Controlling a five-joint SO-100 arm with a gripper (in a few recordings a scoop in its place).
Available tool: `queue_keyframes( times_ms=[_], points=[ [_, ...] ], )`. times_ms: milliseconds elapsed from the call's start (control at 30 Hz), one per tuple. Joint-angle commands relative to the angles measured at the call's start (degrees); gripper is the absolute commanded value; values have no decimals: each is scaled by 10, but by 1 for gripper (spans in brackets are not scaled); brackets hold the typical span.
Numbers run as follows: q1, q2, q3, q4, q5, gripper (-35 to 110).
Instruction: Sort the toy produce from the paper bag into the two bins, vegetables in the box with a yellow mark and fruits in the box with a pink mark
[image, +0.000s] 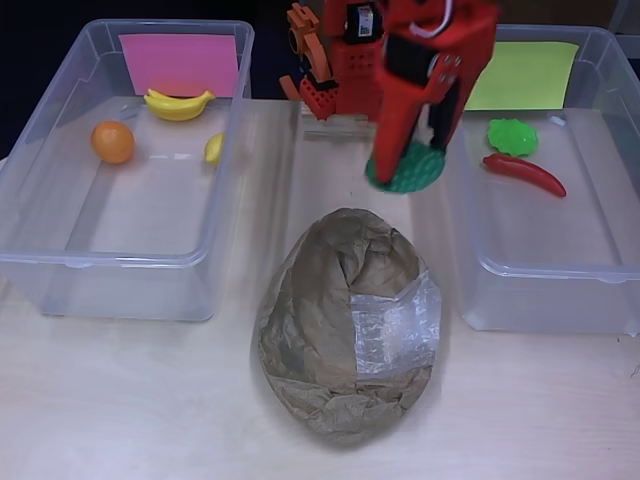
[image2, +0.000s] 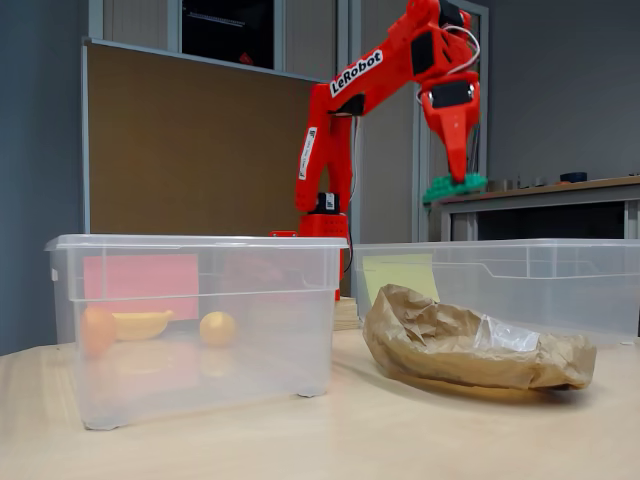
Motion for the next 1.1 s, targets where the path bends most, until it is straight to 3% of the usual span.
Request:
queue_keyframes(
  times_ms=[0, 100, 200, 300, 633, 767, 967, 1067],
  points=[
    [-174, 138, 87, -5, 180, 22],
    [-324, 135, 131, -46, 331, 24],
    [-390, 106, 178, -156, 376, 27],
    [-416, 57, 198, -218, 407, 43],
    [-375, 131, 316, -252, 441, 36],
    [-296, 214, 350, -272, 373, 36],
    [-148, 378, 405, -426, 55, 33],
    [-76, 436, 421, -446, -62, 33]
  ],
)
